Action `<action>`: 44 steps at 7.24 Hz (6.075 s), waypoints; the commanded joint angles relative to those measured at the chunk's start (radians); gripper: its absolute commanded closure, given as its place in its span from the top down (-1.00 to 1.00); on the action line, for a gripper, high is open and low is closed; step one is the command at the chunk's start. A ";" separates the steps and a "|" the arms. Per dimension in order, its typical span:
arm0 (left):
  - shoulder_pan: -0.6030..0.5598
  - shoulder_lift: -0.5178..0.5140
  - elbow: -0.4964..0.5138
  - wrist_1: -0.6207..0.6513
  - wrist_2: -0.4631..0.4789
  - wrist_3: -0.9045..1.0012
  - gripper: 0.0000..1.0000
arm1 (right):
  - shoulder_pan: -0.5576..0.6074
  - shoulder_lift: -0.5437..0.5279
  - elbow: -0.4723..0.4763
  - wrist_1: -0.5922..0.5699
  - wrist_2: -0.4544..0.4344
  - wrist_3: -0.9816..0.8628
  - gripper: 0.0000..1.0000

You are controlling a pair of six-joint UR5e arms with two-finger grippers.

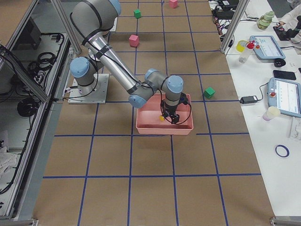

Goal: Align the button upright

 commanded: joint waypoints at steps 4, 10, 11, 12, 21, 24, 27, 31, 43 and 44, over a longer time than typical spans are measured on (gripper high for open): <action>0.000 0.001 -0.002 0.001 0.000 0.003 1.00 | 0.000 0.003 -0.002 -0.001 0.013 -0.004 1.00; 0.000 0.001 -0.005 0.001 0.006 0.003 1.00 | 0.015 0.017 -0.022 -0.057 0.050 -0.056 1.00; 0.000 0.002 -0.004 0.001 0.009 0.015 1.00 | 0.017 0.026 -0.022 -0.070 0.093 -0.061 1.00; 0.000 0.002 -0.004 0.001 0.009 0.019 1.00 | 0.023 0.019 -0.025 -0.079 0.093 -0.067 1.00; 0.000 0.013 -0.019 0.003 0.011 0.019 1.00 | 0.025 0.028 -0.033 -0.085 0.006 0.082 1.00; 0.002 0.013 -0.019 0.003 0.011 0.020 1.00 | 0.025 0.029 -0.033 -0.085 -0.014 0.082 1.00; 0.002 0.012 -0.019 0.003 0.009 0.020 1.00 | 0.025 0.032 -0.033 -0.085 -0.031 0.082 1.00; 0.002 0.009 -0.019 0.015 0.008 0.020 1.00 | 0.025 0.020 -0.033 -0.091 -0.033 0.200 1.00; 0.002 0.009 -0.019 0.024 0.009 0.018 1.00 | 0.110 0.028 -0.022 -0.090 -0.079 0.623 1.00; 0.002 0.009 -0.017 0.026 0.006 0.018 1.00 | 0.110 0.035 -0.022 -0.090 -0.082 0.625 1.00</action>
